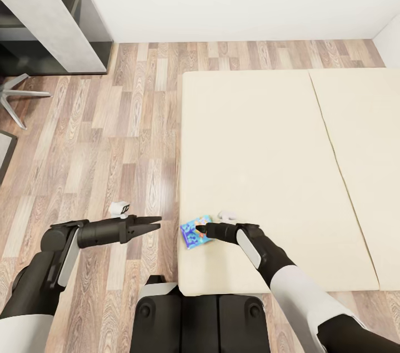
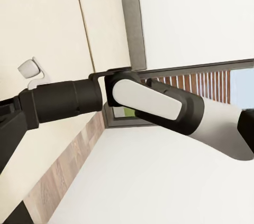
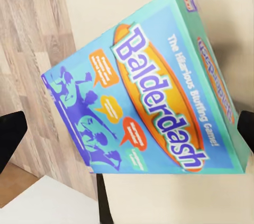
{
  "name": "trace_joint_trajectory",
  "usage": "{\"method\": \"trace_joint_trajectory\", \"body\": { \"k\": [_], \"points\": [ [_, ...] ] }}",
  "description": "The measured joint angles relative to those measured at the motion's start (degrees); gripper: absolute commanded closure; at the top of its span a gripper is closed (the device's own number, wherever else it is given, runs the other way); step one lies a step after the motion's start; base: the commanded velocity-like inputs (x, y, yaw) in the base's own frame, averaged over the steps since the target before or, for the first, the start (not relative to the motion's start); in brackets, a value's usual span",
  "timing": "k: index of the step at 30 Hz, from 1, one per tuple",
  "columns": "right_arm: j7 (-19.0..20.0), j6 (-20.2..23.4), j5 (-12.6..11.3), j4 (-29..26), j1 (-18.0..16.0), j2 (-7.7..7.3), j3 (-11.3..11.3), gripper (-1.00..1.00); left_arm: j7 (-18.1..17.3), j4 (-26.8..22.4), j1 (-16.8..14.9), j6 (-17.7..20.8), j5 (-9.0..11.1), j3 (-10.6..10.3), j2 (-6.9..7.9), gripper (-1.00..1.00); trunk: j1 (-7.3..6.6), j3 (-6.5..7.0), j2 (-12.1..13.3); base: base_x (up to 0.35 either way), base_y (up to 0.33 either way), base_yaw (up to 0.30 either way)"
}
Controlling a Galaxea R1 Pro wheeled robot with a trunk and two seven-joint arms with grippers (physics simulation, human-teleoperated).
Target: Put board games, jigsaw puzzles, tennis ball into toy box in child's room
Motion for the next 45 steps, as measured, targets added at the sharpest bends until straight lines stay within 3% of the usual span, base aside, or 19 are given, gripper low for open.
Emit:
{"method": "trace_joint_trajectory", "body": {
  "k": [45],
  "points": [
    [-0.3, 0.6, 0.3, 0.7, 0.0, -0.06, 0.1, -1.00, 0.0, 0.0, 0.0, 0.0, 0.0, 0.0, -0.04, -1.00, 0.00, 0.00, 0.0, 0.000, 0.000, 0.000]
  ]
}}
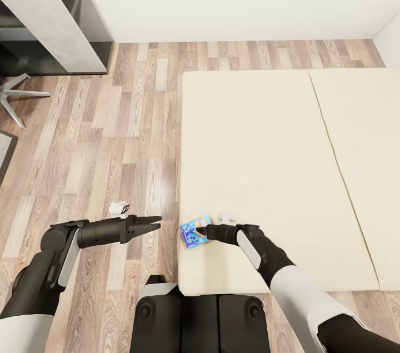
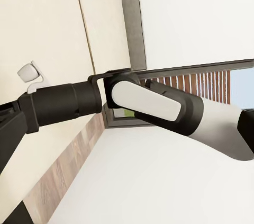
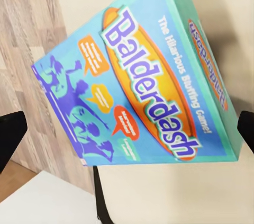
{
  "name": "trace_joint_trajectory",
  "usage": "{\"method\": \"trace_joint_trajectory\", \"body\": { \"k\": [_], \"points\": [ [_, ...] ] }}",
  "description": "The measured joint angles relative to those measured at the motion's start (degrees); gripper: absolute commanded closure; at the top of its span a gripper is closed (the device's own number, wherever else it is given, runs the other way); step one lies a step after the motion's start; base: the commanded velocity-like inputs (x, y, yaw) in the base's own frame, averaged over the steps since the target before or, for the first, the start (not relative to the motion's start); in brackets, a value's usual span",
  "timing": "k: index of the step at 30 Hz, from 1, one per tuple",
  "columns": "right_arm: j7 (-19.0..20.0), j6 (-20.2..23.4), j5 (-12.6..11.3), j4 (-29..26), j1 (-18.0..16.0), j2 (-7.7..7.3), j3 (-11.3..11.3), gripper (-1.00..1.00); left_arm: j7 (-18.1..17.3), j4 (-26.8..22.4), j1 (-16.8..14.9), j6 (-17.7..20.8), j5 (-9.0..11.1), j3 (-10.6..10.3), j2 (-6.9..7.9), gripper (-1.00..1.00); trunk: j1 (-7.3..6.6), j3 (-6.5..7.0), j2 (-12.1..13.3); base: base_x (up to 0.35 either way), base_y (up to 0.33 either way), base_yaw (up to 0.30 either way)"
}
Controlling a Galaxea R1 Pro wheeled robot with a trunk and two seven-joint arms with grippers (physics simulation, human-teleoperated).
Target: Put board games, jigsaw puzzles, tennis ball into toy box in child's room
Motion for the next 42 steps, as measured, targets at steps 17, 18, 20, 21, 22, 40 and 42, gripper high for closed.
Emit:
{"method": "trace_joint_trajectory", "body": {
  "k": [17, 18, 20, 21, 22, 40, 42],
  "points": [
    [0.5, -0.3, 0.2, 0.5, 0.0, -0.01, 0.0, -1.00, 0.0, 0.0, 0.0, 0.0, 0.0, -0.1, -0.01, -1.00, 0.00, 0.00, 0.0, 0.000, 0.000, 0.000],
    [0.5, -0.3, 0.2, 0.5, 0.0, -0.01, 0.1, -1.00, 0.0, 0.0, 0.0, 0.0, 0.0, -0.1, -0.01, -1.00, 0.00, 0.00, 0.0, 0.000, 0.000, 0.000],
    [0.6, -0.4, 0.3, 0.5, 0.0, 0.03, 0.1, -1.00, 0.0, 0.0, 0.0, 0.0, 0.0, -0.1, -0.01, -1.00, 0.00, 0.00, 0.0, 0.000, 0.000, 0.000],
    [0.6, -0.4, 0.3, 0.5, 0.0, 0.04, 0.2, -1.00, 0.0, 0.0, 0.0, 0.0, 0.0, -0.1, -0.01, -1.00, 0.00, 0.00, 0.0, 0.000, 0.000, 0.000],
    [0.6, -0.4, 0.3, 0.5, 0.0, 0.05, 0.2, -1.00, 0.0, 0.0, 0.0, 0.0, 0.0, -0.1, -0.01, -1.00, 0.00, 0.00, 0.0, 0.000, 0.000, 0.000],
    [2.7, -0.5, 0.2, 0.5, 0.0, -0.23, 0.0, -1.00, 0.0, 0.0, 0.0, 0.0, 0.0, 0.0, -0.01, -1.00, 0.00, 0.00, 0.0, 0.000, 0.000, 0.000],
    [2.7, -0.5, 0.1, 0.5, 0.0, -0.42, -0.1, -1.00, 0.0, 0.0, 0.0, 0.0, 0.0, 0.0, -0.01, -1.00, 0.00, 0.00, 0.0, 0.000, 0.000, 0.000]
  ]
}}
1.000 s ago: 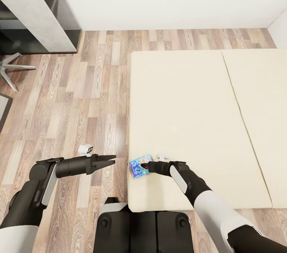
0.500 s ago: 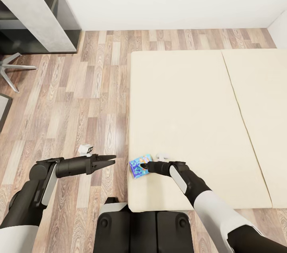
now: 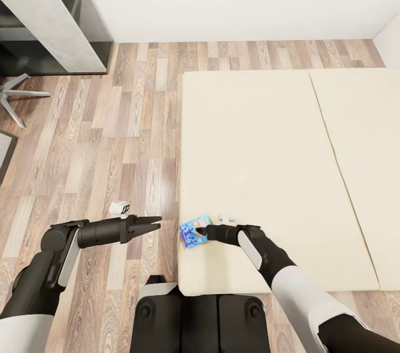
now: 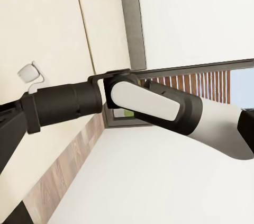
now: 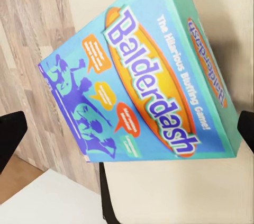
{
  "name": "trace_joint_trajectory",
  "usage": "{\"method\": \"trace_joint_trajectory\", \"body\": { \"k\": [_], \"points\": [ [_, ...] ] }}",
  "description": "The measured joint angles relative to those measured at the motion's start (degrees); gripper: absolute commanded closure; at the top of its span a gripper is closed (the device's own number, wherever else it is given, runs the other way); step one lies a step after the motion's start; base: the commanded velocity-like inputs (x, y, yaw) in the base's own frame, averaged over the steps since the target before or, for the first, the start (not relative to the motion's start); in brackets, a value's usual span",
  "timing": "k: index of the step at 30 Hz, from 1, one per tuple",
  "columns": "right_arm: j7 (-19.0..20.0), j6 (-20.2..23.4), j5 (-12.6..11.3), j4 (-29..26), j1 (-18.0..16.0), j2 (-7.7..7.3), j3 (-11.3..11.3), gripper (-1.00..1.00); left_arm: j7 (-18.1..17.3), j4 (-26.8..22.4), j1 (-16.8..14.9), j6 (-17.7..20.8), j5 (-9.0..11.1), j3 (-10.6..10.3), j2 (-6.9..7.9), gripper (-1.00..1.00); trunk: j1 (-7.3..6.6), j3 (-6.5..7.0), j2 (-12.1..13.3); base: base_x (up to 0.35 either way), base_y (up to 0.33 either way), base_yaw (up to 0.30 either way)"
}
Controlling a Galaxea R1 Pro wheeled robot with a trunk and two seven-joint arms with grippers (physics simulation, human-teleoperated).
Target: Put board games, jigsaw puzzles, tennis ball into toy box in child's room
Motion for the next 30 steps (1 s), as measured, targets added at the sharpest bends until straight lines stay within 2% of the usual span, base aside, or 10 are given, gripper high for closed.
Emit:
{"method": "trace_joint_trajectory", "body": {
  "k": [13, 30],
  "points": [
    [0.0, 0.0, -0.2, 0.0, 0.0, -0.05, -0.1, -1.00, 0.0, 0.0, 0.0, 0.0, 0.0, 0.0, 0.02, -1.00, 0.00, -0.09, 0.0, 0.000, 0.000, 0.000],
    [0.0, -0.1, -0.1, 0.0, 0.0, 0.03, -0.1, -1.00, 0.0, 0.0, 0.0, 0.0, 0.0, 0.0, 0.07, -1.00, 0.00, -1.40, 0.0, 0.000, 0.000, 0.000]
  ]
}}
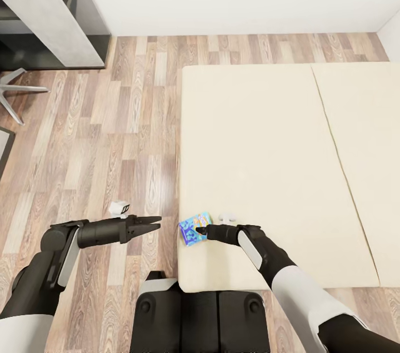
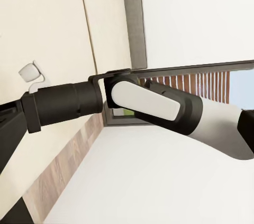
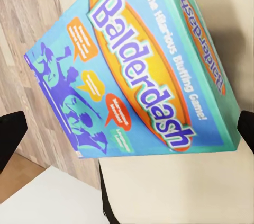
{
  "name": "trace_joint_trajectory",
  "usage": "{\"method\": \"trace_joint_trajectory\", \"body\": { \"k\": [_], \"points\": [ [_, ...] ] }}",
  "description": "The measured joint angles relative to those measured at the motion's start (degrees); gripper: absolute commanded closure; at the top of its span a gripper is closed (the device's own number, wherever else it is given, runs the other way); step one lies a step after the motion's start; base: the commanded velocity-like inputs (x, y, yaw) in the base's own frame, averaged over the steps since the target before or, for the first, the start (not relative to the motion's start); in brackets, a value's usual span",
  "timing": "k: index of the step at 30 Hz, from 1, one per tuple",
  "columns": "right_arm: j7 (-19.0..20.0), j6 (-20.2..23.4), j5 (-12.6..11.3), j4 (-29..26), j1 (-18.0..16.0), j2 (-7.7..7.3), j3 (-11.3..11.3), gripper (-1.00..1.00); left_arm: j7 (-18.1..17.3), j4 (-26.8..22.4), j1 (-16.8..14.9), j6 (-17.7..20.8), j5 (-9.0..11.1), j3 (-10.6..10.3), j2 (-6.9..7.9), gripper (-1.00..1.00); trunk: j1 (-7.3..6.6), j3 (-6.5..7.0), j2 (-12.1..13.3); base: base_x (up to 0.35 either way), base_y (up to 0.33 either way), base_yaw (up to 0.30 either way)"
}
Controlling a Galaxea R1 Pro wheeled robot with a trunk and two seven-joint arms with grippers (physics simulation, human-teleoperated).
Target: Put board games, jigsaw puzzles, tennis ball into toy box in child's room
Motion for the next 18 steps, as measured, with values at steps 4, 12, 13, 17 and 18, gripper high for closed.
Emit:
{"method": "trace_joint_trajectory", "body": {
  "k": [4, 12, 13, 17, 18],
  "points": [
    [0.0, 0.0, 0.0, 0.0, 0.0, 0.02, 0.0, -1.00, 0.0, 0.0, 0.0, 0.0, 0.0, 0.0, -0.03, -1.00, 0.00, -0.36, 0.0, 0.000, 0.000, 0.000],
    [0.0, -0.1, 0.3, 0.0, 0.0, 0.18, 0.1, -1.00, 0.0, 0.0, 0.0, 0.0, 0.0, 0.0, 0.00, -1.00, 0.00, -0.78, 0.0, 0.000, 0.000, 0.000],
    [0.0, -0.1, 0.4, 0.0, 0.0, 0.22, 0.1, -1.00, 0.0, 0.0, 0.0, 0.0, 0.0, 0.0, -0.01, -1.00, 0.00, -0.79, 0.0, 0.000, 0.000, 0.000],
    [0.0, -0.1, 0.5, 0.0, 0.0, 0.27, 0.1, -1.00, 0.0, 0.0, 0.0, 0.0, 0.0, 0.0, -0.05, -1.00, 0.00, -0.81, 0.0, 0.000, 0.000, 0.000],
    [0.0, -0.1, 0.5, 0.0, 0.0, 0.29, 0.1, -1.00, 0.0, 0.0, 0.0, 0.0, 0.0, 0.0, -0.06, -1.00, 0.00, -0.81, 0.0, 0.000, 0.000, 0.000]
  ]
}}
